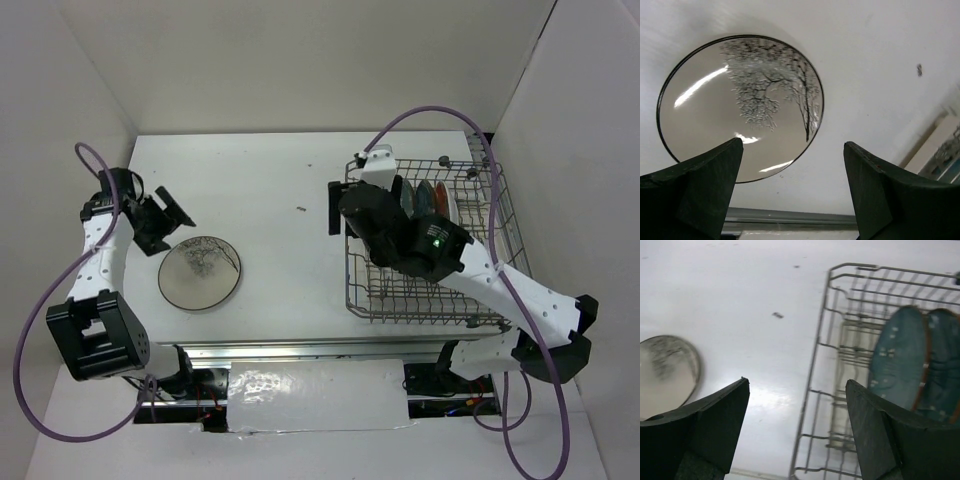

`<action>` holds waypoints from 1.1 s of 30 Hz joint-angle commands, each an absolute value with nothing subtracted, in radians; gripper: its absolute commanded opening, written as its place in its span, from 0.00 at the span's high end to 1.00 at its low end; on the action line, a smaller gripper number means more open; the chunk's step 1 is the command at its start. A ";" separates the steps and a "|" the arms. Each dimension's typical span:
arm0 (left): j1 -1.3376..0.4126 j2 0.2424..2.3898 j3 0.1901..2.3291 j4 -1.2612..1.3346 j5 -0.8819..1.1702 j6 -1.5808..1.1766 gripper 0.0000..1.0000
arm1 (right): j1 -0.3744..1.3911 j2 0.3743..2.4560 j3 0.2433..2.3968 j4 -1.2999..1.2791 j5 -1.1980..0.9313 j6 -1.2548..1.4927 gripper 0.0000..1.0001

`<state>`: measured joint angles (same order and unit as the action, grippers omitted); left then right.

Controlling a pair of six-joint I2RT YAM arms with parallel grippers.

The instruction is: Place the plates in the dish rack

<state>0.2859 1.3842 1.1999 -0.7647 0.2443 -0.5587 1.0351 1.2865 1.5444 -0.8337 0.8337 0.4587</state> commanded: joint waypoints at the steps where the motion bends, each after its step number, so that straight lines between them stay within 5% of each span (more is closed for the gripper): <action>1: 0.359 1.370 1.128 -0.781 0.118 -0.658 0.06 | 1.075 1.287 1.568 -0.718 0.710 0.449 0.16; 10: 0.564 1.362 0.953 -0.686 0.210 -0.698 0.01 | 1.104 1.302 1.528 -0.654 0.643 0.462 0.14; 33: 0.603 1.295 0.586 -0.448 0.403 -0.876 0.10 | 1.111 1.220 1.416 -0.566 0.529 0.499 0.10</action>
<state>0.5999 1.3151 0.6277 -0.5598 0.3111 -0.8474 1.0973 1.2491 1.4136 -0.6186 0.5335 0.4850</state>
